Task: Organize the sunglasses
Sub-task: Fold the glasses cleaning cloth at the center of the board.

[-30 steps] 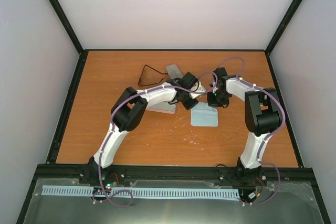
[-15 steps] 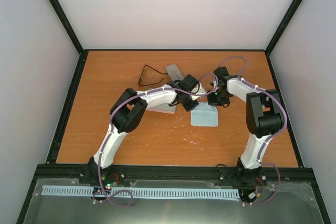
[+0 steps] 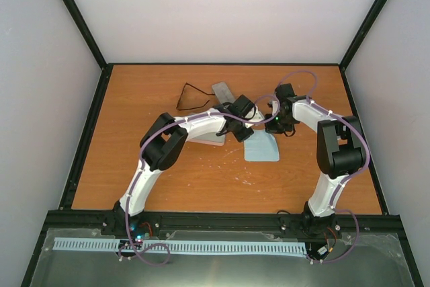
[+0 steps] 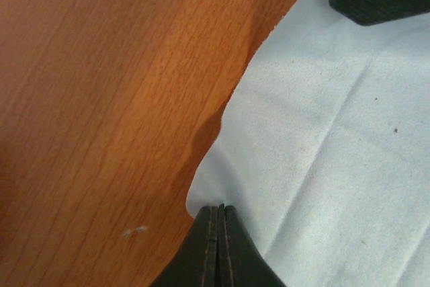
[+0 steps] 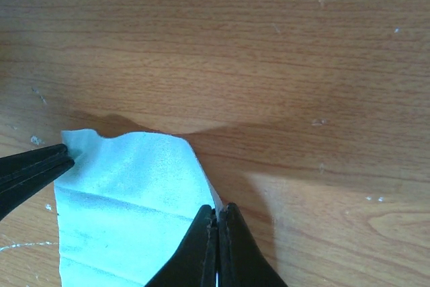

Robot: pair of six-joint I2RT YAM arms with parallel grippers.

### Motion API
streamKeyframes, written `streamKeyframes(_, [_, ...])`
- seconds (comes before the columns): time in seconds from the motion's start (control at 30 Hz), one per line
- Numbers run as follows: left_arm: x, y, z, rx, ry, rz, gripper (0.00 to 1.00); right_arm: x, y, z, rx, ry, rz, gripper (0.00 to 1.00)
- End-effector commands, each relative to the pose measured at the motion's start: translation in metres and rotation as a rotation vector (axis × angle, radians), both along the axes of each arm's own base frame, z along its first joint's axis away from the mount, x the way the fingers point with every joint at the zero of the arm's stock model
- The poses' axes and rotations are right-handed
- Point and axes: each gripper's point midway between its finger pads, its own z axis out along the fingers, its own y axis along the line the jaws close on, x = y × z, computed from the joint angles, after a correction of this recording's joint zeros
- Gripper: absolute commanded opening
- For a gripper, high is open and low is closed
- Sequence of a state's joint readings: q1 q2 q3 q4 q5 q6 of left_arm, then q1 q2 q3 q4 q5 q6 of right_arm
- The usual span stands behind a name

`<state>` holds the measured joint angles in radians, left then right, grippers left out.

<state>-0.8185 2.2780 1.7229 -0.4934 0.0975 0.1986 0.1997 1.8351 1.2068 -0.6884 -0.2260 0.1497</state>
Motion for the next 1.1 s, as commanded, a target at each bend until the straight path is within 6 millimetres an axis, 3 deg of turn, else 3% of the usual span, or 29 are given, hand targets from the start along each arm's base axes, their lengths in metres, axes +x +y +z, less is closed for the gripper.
streamKeyframes(0.0, [0.004, -0.008, 0.04, -0.043, -0.078, -0.02, 0.01, 0.007, 0.0, 0.009, 0.02, -0.042, 0.004, 0.03])
streamKeyframes(0.27, [0.012, -0.005, 0.065, -0.078, -0.116, -0.001, 0.0, 0.02, 0.002, 0.017, 0.044, -0.07, 0.0, 0.03])
streamKeyframes(0.53, [0.016, 0.0, 0.069, -0.08, -0.14, 0.004, 0.0, 0.03, -0.002, 0.024, 0.058, -0.101, -0.008, 0.03])
streamKeyframes(0.8, [0.011, 0.0, 0.08, -0.116, -0.127, 0.003, 0.0, 0.014, -0.01, 0.016, 0.009, -0.081, 0.032, 0.03])
streamKeyframes(1.07, [-0.001, 0.004, 0.074, -0.129, -0.08, -0.001, 0.01, 0.003, -0.012, 0.006, 0.004, -0.059, 0.05, 0.03])
